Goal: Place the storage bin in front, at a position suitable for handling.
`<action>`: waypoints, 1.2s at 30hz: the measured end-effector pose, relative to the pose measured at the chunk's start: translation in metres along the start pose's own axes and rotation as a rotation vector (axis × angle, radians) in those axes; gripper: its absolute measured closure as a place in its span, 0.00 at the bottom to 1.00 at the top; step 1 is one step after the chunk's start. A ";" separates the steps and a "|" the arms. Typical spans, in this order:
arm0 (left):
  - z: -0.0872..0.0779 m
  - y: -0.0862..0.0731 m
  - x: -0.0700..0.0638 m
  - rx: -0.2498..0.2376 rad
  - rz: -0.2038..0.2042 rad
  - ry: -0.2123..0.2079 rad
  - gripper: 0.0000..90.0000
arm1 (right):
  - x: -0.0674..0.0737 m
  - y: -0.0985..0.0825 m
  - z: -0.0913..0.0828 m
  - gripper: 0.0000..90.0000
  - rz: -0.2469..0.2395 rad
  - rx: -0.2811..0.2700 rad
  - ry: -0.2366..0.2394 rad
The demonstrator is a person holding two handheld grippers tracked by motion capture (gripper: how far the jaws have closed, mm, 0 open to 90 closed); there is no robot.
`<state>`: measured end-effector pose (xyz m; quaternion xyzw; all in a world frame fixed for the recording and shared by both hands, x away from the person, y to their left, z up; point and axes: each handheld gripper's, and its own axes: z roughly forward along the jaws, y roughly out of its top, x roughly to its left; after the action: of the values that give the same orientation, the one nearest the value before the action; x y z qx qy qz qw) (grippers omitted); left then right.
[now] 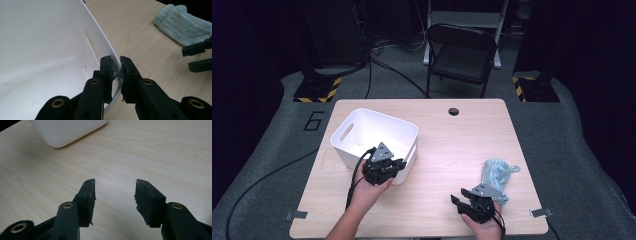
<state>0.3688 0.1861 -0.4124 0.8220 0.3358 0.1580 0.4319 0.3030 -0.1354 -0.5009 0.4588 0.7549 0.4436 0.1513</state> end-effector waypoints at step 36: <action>-0.012 -0.012 -0.045 -0.006 0.041 -0.110 0.90 | 0.007 0.002 -0.002 0.63 -0.065 0.006 0.023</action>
<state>0.3246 0.1669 -0.4135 0.8348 0.2944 0.1225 0.4487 0.2991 -0.1306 -0.4963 0.4293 0.7724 0.4415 0.1558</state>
